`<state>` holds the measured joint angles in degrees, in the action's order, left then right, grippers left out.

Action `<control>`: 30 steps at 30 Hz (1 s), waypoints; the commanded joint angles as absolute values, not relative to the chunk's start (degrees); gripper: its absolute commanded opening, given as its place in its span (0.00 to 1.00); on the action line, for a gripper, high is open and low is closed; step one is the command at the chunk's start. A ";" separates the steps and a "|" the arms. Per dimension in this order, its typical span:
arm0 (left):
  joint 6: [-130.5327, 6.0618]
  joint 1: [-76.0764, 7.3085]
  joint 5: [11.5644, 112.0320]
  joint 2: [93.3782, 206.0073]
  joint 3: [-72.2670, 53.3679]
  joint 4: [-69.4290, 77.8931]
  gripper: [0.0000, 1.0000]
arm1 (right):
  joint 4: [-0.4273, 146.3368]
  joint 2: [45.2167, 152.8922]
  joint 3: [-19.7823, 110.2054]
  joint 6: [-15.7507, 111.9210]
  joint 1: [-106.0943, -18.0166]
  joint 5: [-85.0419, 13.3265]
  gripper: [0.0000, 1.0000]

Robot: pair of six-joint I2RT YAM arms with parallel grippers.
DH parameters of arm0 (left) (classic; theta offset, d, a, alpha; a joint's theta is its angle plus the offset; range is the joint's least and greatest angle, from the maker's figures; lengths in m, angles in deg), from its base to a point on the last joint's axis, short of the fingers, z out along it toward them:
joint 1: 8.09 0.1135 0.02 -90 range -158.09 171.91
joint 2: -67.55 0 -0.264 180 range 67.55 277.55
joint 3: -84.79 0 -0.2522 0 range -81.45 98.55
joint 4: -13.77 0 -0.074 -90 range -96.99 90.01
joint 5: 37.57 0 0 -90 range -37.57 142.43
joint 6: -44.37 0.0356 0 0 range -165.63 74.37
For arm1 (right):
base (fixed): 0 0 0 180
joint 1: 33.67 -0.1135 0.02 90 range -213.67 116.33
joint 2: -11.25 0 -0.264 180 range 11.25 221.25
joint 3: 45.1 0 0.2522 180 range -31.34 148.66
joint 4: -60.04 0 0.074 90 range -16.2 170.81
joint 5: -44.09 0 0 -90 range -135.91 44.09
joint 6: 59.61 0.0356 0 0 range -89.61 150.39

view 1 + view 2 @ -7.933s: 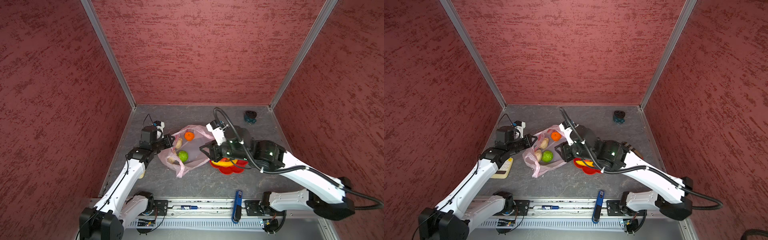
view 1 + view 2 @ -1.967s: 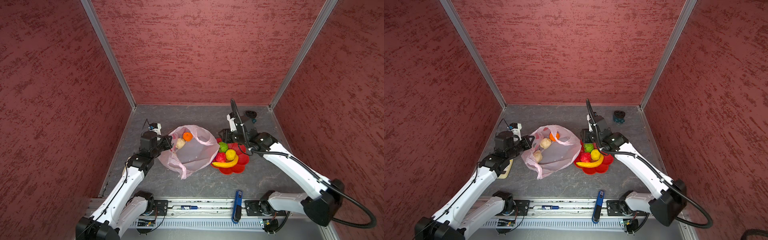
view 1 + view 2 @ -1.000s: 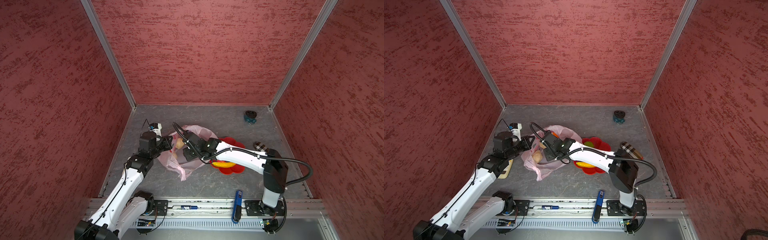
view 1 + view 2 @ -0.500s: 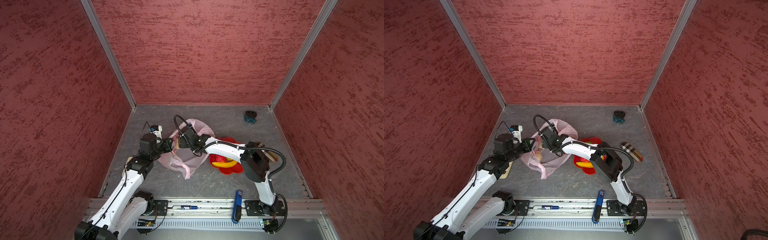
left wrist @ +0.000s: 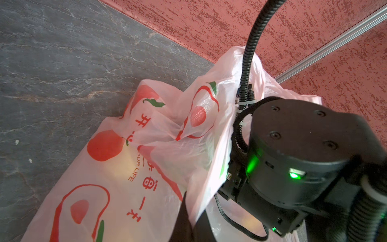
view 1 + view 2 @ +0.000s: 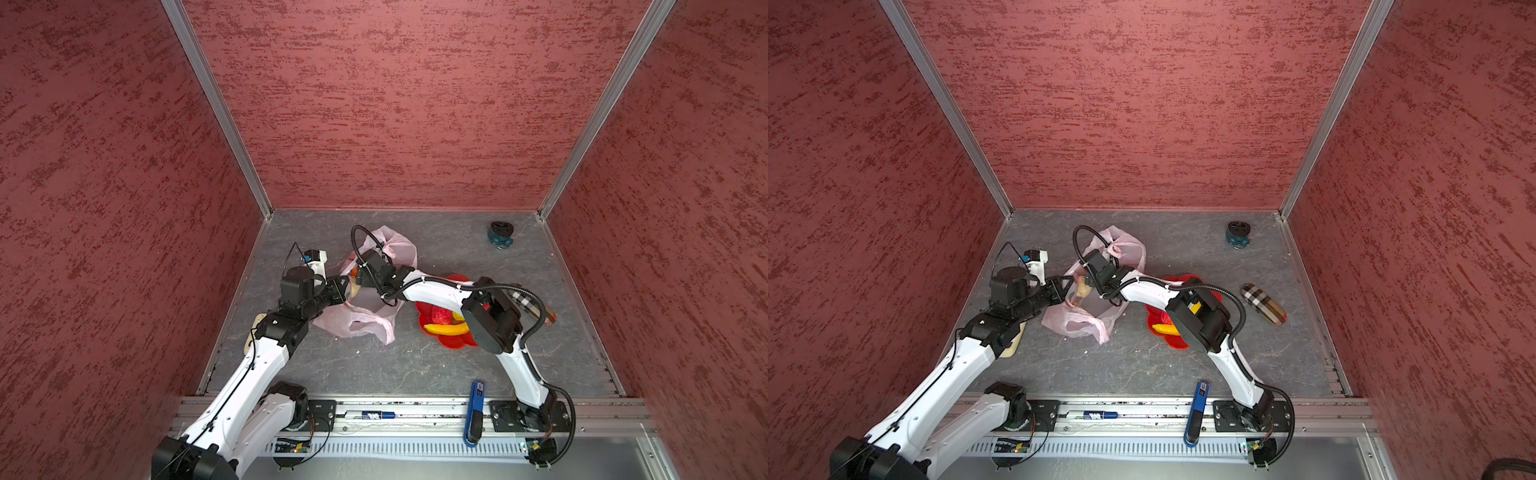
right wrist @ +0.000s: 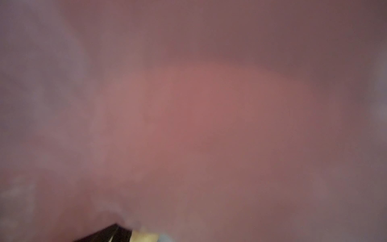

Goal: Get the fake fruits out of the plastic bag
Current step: 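Move the right gripper into the bag toward the beige pear-shaped fruit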

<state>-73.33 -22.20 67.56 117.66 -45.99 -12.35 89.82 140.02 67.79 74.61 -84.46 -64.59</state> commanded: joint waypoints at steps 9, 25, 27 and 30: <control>-71.95 -21.94 64.68 118.37 -46.19 -12.47 0.00 | 79.16 142.74 68.87 74.27 -83.09 -56.11 0.84; -71.07 -16.37 59.55 119.45 -46.27 -14.87 0.00 | 83.13 140.72 67.84 74.55 -86.23 -44.95 0.84; -71.20 -16.01 59.79 119.78 -46.68 -14.90 0.00 | 83.72 141.57 69.19 74.73 -86.49 -44.71 0.84; -71.55 -15.48 60.58 120.01 -47.31 -14.53 0.00 | 85.50 143.46 71.88 74.88 -86.92 -44.20 0.84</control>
